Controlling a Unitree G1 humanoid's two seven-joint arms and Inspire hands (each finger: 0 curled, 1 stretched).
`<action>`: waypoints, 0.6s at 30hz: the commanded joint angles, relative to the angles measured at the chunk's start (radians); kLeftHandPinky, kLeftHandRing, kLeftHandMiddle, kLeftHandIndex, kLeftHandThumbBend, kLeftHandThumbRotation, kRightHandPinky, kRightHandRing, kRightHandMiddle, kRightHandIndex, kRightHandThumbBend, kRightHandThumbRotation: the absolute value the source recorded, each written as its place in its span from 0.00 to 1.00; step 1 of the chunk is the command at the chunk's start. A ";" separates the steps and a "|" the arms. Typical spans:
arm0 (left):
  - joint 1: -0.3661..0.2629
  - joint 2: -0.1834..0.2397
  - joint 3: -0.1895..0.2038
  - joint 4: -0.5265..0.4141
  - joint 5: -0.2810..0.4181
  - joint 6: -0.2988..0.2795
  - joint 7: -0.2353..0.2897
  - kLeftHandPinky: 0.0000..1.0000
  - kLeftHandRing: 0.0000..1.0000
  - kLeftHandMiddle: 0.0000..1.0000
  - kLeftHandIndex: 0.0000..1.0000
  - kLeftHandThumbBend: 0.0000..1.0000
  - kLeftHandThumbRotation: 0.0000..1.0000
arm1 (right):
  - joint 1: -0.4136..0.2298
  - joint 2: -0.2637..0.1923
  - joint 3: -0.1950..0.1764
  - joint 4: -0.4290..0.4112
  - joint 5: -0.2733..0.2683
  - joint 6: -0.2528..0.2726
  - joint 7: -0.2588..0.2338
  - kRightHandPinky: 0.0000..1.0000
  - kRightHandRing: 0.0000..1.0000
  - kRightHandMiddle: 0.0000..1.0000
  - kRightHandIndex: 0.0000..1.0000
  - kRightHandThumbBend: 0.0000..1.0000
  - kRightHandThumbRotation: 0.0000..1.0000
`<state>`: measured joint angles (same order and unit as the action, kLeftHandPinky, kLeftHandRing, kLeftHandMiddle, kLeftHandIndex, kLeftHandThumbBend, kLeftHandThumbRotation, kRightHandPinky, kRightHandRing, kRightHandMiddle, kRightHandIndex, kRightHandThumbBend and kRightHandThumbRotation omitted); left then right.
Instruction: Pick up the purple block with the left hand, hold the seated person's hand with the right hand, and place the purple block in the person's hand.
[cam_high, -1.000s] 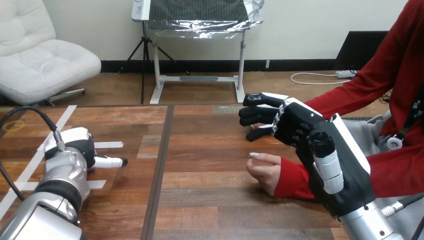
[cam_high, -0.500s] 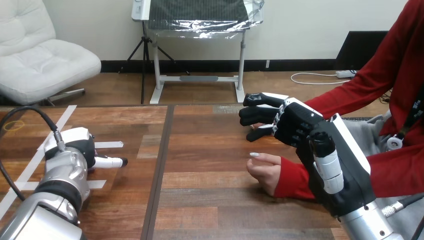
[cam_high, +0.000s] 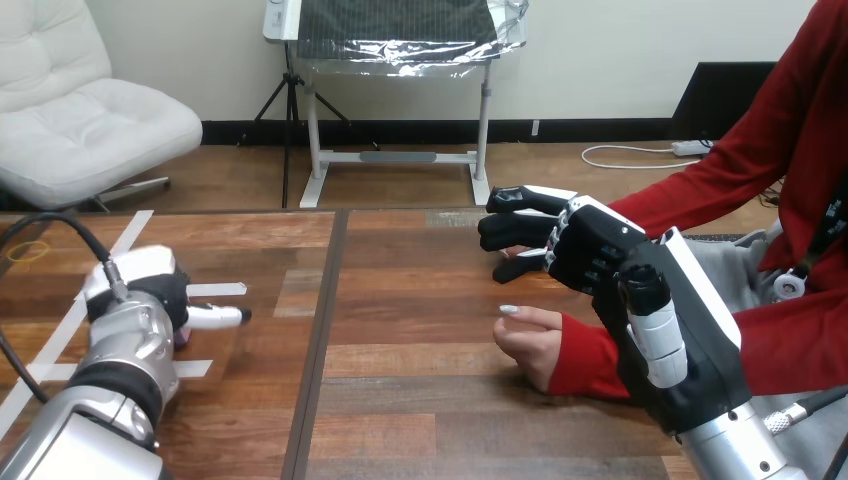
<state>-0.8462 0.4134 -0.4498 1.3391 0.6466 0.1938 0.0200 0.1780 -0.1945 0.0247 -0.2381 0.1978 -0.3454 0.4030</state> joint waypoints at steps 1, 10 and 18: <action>-0.006 -0.012 0.017 -0.006 -0.019 -0.013 0.018 0.41 0.55 0.63 0.70 0.63 0.59 | -0.029 0.006 -0.007 -0.045 0.008 -0.005 -0.015 0.60 0.72 0.72 0.74 0.93 1.00; -0.004 -0.005 0.021 -0.012 -0.032 -0.037 0.064 0.40 0.55 0.64 0.71 0.62 0.54 | -0.033 0.002 -0.007 -0.037 0.010 -0.010 -0.011 0.60 0.71 0.72 0.74 0.94 1.00; 0.000 -0.002 0.031 -0.016 -0.036 -0.053 0.102 0.45 0.59 0.65 0.71 0.64 0.51 | -0.035 0.000 -0.007 -0.036 0.013 -0.007 -0.008 0.60 0.72 0.72 0.75 0.94 1.00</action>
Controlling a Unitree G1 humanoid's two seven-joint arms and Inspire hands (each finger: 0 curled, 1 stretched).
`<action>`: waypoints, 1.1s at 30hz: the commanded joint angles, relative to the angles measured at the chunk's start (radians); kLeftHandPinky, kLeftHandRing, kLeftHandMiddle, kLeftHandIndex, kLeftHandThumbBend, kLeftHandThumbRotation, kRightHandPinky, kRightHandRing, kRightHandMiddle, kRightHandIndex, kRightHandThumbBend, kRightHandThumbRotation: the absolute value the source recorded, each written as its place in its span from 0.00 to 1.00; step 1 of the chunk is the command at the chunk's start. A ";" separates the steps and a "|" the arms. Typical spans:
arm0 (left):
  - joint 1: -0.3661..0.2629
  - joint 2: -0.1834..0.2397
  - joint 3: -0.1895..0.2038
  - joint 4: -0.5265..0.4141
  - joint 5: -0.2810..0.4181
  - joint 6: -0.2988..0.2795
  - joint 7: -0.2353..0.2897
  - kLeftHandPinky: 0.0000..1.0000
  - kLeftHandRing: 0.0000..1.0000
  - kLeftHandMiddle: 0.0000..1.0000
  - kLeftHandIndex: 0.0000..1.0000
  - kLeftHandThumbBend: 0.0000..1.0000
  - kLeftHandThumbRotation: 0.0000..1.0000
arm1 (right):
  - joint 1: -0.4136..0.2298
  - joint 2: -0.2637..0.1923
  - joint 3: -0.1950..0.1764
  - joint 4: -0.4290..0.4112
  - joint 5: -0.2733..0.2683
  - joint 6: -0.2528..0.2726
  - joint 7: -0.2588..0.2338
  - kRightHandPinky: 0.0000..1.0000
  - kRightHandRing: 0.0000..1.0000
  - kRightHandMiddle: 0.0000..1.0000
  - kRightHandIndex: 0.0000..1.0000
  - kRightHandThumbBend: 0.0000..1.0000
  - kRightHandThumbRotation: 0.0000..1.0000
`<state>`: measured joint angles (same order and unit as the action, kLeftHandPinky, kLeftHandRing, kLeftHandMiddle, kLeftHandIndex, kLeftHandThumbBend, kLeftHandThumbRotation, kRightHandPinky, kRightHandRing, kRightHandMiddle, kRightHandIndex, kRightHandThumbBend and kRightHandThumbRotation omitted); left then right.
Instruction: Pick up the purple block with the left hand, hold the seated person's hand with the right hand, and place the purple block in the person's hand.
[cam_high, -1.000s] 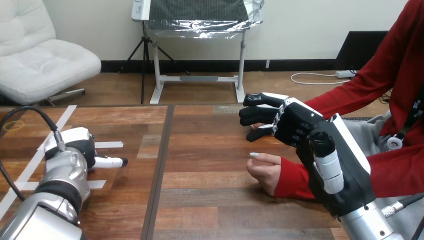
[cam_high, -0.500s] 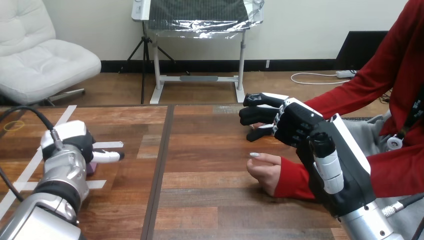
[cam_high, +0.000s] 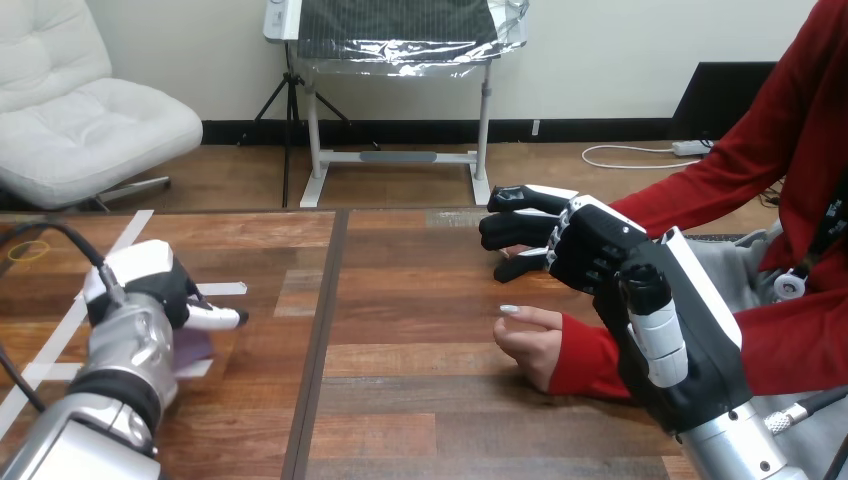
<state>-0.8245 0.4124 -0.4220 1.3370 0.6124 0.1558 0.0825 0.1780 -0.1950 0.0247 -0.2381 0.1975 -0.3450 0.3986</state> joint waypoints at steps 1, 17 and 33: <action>-0.021 -0.001 0.002 -0.013 -0.001 -0.016 0.042 0.46 0.60 0.65 0.72 0.64 0.51 | -0.035 0.000 -0.007 -0.038 0.014 -0.005 -0.004 0.60 0.72 0.72 0.75 0.94 1.00; -0.025 0.005 0.001 -0.018 -0.004 -0.031 0.059 0.53 0.64 0.67 0.71 0.65 0.51 | -0.037 0.000 -0.010 -0.032 0.012 -0.009 -0.005 0.60 0.72 0.72 0.75 0.94 1.00; -0.026 0.008 0.005 -0.021 -0.010 -0.049 0.075 0.59 0.69 0.71 0.71 0.66 0.50 | -0.034 -0.002 -0.012 -0.043 0.008 0.007 -0.013 0.60 0.72 0.72 0.75 0.96 1.00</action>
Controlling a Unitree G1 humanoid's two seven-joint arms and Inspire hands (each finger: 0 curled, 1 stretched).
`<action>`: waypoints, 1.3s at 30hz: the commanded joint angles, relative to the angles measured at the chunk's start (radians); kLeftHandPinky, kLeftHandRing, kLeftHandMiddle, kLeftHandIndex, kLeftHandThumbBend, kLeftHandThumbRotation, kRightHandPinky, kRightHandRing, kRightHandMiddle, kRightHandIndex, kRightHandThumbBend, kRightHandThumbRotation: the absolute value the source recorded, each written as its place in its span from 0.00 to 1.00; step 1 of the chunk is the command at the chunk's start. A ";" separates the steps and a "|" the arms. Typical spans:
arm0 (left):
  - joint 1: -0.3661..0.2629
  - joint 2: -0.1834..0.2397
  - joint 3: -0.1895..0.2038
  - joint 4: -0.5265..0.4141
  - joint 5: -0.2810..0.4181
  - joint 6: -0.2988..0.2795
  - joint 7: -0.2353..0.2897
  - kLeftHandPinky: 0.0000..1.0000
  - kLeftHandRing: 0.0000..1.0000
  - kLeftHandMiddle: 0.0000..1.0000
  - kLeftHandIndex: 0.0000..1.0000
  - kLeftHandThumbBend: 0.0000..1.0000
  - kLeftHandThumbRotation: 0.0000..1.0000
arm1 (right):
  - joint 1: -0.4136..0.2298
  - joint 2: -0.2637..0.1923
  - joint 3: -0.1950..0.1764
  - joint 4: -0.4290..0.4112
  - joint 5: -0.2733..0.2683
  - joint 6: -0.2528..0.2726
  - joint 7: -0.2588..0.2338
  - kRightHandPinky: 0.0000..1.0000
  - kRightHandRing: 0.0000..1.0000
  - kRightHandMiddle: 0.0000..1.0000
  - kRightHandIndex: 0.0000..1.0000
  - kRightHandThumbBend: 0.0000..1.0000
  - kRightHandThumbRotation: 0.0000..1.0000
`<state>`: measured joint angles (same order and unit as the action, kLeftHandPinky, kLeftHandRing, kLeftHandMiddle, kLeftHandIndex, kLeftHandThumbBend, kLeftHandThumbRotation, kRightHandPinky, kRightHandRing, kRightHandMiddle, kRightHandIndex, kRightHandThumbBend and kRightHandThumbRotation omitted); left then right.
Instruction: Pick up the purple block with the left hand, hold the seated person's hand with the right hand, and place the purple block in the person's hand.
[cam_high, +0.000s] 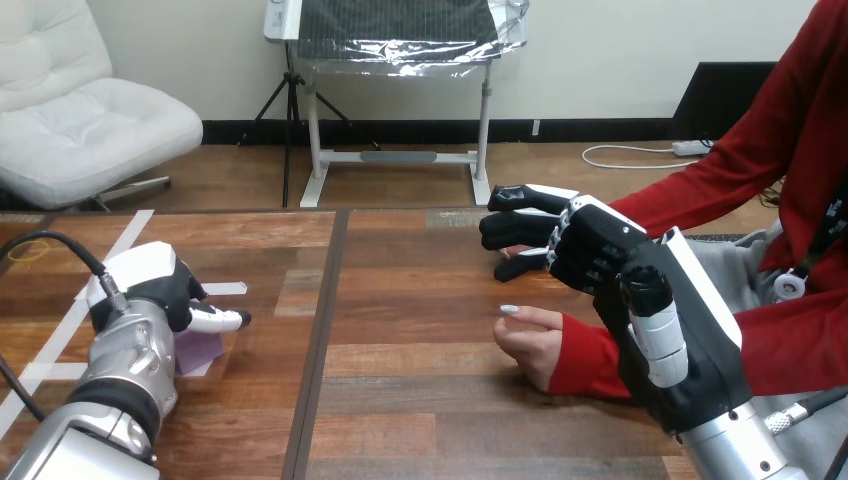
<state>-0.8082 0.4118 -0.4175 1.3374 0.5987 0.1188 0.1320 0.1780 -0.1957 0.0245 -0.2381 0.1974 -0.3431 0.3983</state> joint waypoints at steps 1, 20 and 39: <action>-0.043 0.008 0.001 -0.021 0.004 -0.012 0.025 0.59 0.69 0.71 0.71 0.66 0.50 | -0.033 -0.001 -0.012 -0.043 0.009 0.007 -0.013 0.60 0.72 0.72 0.75 0.96 1.00; -0.058 0.017 0.005 -0.022 -0.005 -0.012 -0.029 0.68 0.79 0.80 0.79 0.70 0.47 | -0.034 0.001 -0.012 -0.041 0.011 0.001 -0.012 0.60 0.72 0.72 0.75 0.94 1.00; -0.098 0.033 -0.021 -0.022 0.021 0.019 -0.172 0.64 0.76 0.78 0.78 0.80 0.35 | -0.037 0.002 -0.014 -0.032 0.000 -0.014 -0.014 0.60 0.71 0.72 0.75 0.93 1.00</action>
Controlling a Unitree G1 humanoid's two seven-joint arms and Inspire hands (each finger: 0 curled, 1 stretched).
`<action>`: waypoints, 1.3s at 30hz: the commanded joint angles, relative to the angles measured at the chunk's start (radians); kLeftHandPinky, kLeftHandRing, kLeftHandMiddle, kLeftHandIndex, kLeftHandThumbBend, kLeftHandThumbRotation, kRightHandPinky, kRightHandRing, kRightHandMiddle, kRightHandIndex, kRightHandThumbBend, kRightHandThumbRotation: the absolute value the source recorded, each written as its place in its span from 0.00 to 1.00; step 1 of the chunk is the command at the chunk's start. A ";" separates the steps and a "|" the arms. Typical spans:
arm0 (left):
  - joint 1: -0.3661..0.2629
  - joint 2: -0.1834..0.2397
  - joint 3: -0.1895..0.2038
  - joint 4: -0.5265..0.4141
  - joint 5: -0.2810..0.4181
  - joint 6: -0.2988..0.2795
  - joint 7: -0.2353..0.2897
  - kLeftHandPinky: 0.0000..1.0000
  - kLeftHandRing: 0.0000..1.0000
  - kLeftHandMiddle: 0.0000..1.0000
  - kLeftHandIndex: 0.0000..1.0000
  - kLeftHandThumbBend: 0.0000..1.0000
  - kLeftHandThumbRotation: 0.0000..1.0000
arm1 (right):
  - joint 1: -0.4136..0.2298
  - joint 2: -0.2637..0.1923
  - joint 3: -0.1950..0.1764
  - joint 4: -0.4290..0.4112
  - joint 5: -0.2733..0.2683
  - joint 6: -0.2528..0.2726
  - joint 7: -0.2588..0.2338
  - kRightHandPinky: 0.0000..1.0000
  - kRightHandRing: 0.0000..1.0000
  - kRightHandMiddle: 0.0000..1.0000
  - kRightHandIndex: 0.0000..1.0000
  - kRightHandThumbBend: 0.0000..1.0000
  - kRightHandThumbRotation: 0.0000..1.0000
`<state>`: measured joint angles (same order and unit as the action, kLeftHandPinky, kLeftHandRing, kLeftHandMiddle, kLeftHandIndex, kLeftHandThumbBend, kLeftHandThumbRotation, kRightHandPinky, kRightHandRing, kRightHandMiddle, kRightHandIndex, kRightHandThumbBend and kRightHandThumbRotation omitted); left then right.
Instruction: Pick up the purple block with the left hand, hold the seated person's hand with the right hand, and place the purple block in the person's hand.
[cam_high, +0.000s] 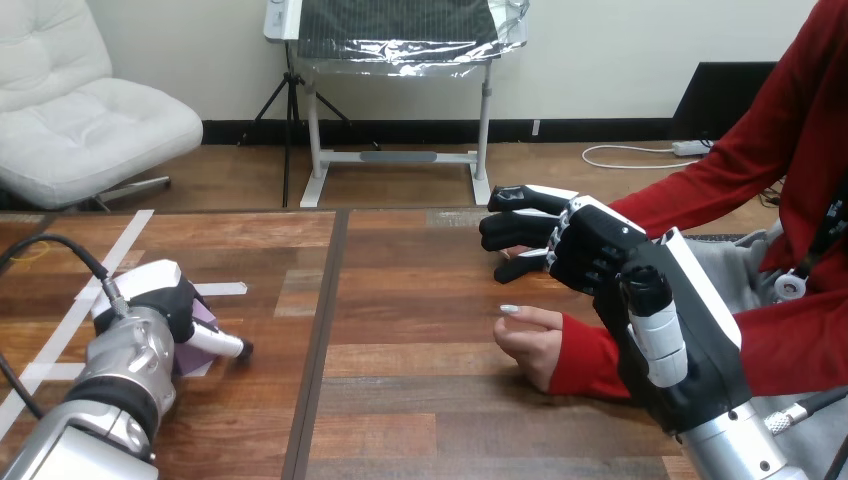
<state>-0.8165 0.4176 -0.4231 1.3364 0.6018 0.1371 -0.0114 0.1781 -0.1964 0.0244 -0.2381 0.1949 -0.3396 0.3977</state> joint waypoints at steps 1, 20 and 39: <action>-0.091 0.028 -0.016 -0.021 0.018 -0.001 -0.031 0.63 0.75 0.77 0.78 0.81 0.34 | -0.037 0.002 -0.014 -0.032 0.003 -0.017 -0.013 0.60 0.71 0.72 0.75 0.93 1.00; -0.117 0.045 -0.039 -0.020 0.051 0.009 -0.085 0.52 0.70 0.75 0.73 0.80 0.19 | -0.040 0.000 -0.014 -0.031 0.010 -0.008 -0.010 0.61 0.72 0.73 0.76 0.94 1.00; -0.123 0.049 -0.032 -0.025 0.043 0.015 -0.077 0.42 0.63 0.70 0.65 0.65 0.00 | -0.040 0.000 -0.013 -0.036 0.006 -0.001 -0.013 0.61 0.72 0.72 0.76 0.95 1.00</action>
<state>-0.8580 0.4324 -0.4538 1.3363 0.6370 0.1515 -0.0983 0.1781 -0.1968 0.0240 -0.2381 0.1943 -0.3395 0.3977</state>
